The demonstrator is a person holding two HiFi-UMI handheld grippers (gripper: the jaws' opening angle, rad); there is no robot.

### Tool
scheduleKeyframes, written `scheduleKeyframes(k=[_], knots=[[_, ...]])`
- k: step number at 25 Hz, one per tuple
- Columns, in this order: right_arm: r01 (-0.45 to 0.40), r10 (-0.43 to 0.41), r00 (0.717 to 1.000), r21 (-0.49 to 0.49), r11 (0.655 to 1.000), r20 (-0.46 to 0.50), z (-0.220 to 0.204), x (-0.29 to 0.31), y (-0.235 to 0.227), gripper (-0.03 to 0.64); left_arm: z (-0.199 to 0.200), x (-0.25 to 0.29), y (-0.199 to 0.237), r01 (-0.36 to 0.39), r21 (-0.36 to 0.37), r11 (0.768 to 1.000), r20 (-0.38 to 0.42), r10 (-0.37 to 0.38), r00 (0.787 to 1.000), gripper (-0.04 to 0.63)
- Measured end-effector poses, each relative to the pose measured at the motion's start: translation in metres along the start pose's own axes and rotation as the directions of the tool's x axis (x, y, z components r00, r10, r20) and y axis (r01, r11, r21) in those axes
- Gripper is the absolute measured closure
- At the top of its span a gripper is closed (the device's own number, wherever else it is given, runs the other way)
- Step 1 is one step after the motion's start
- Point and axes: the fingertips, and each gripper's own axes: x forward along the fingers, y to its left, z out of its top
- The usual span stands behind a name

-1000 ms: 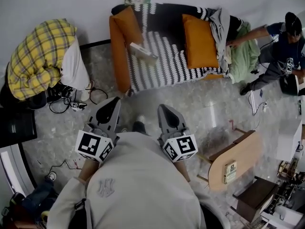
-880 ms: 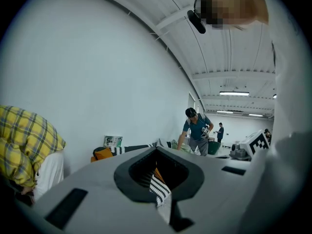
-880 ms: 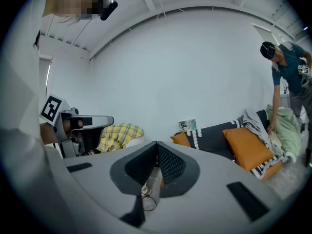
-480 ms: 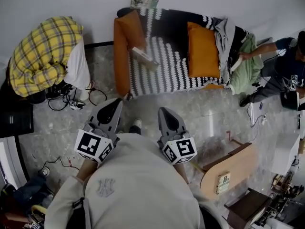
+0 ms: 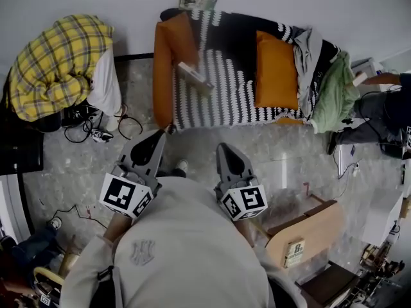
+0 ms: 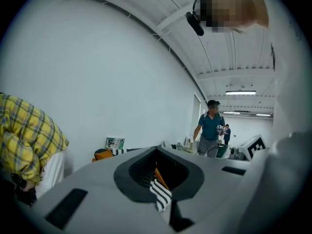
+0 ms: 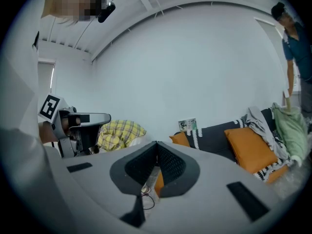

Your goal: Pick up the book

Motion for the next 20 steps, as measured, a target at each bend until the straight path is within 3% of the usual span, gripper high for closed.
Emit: scheduleKeyframes(k=[9, 20], knots=[[-0.005, 0.005, 1.0, 0.023, 1.0, -0.007, 0.001, 0.004, -0.015, 0.598, -0.002, 0.014, -0.003, -0.009, -0.008, 1.0, -0.019, 0.009, 1.0, 0.586], [0.048, -0.047, 0.999, 0.055, 0.997, -0.016, 0.003, 0.01, -0.045, 0.598, 0.001, 0.055, -0.004, 0.036, -0.01, 0.999, -0.042, -0.037, 0.998, 0.586]])
